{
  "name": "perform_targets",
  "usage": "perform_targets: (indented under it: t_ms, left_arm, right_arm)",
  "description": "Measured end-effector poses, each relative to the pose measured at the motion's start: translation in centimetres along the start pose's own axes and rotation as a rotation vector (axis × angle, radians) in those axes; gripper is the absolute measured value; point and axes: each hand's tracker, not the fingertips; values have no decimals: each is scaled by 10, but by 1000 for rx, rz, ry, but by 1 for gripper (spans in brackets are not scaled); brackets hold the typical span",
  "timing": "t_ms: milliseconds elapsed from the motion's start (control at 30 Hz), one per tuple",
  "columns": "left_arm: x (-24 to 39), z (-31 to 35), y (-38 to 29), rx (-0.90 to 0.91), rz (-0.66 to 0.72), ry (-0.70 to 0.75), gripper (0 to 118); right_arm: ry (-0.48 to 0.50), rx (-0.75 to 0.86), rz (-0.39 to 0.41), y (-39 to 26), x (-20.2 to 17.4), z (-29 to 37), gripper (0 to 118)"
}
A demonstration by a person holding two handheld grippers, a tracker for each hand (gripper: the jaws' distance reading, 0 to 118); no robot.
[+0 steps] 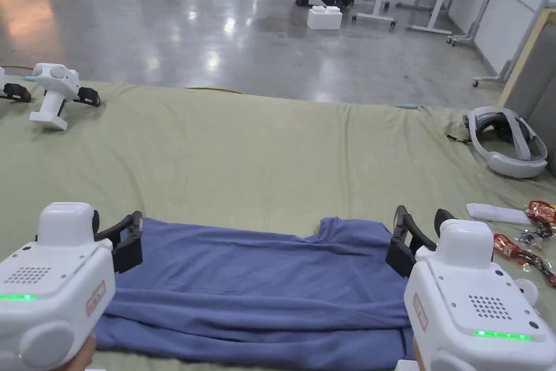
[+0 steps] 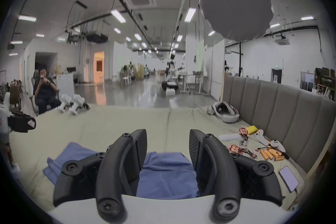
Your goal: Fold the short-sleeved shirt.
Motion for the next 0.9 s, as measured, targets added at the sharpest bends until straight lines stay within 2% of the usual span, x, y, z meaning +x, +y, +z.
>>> perform_targets:
  t_ms: [33,67,100,133,200,267,467,600,733,900]
  left_arm:
    - [4,6,1,36,-7,-8,51]
    - [4,8,-2,57,-12,-6,29]
    - [7,11,-2,73,-16,4,22]
    - [9,14,-2,82,-21,13,22]
    - [10,19,-4,93,-19,-12,5]
    - [12,24,-6,115,-30,0,2]
    - [7,34,-9,99,-44,0,1]
    - [-18,26,-15,-83,-40,-25,1]
    - [-54,5,-33,-284,25,23,1]
    - [-90,-29,-53,-526,129,0,2]
  right_arm:
    - [-6,8,-4,1,-6,4,50]
    - [-9,22,-12,1,-10,8,38]
    - [-5,29,-18,1,-14,11,25]
    - [-12,43,-25,0,-17,14,18]
    - [-12,59,-37,0,-21,21,12]
    - [14,60,-43,1,-22,24,9]
    - [-2,65,-34,4,-23,33,7]
    - [1,44,-34,1,-20,31,6]
    - [8,7,-22,-7,-17,26,6]
    - [7,-45,-13,-18,-13,21,6]
